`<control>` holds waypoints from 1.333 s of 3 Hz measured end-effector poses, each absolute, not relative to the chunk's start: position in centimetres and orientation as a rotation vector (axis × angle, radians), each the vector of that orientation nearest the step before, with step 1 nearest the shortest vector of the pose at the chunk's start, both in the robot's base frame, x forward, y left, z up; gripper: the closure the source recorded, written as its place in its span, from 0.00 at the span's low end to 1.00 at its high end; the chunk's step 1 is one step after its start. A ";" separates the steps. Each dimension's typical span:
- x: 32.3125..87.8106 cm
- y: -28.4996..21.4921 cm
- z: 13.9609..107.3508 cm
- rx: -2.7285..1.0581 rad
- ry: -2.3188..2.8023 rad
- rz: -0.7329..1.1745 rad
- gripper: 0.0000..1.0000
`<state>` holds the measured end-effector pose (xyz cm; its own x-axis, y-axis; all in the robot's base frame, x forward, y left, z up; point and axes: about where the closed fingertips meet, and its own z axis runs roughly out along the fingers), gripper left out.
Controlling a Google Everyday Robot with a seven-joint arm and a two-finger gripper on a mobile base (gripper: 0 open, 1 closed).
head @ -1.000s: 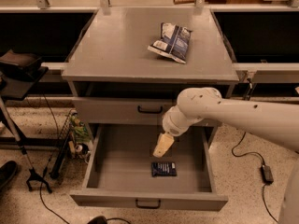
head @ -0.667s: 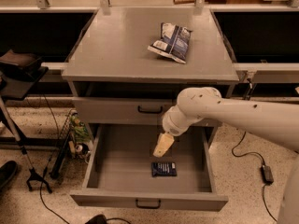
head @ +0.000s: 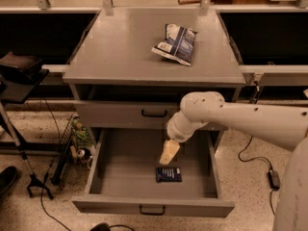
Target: Pick rxbar blueberry from middle drawer and place on counter
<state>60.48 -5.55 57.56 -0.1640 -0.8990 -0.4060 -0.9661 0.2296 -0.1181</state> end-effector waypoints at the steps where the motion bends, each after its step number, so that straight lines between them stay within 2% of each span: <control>1: 60.3 -5.6 57.6 -1.719 2.120 0.235 0.00; 2: 59.2 -12.3 50.4 -1.722 2.282 0.363 0.00; 3: 56.7 -16.2 43.2 -1.719 2.402 0.516 0.00; 4: 54.8 -17.7 38.9 -1.689 2.444 0.611 0.00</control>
Offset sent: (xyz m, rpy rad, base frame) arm -0.0395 -0.1324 -0.2122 -0.0515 0.4879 -0.0594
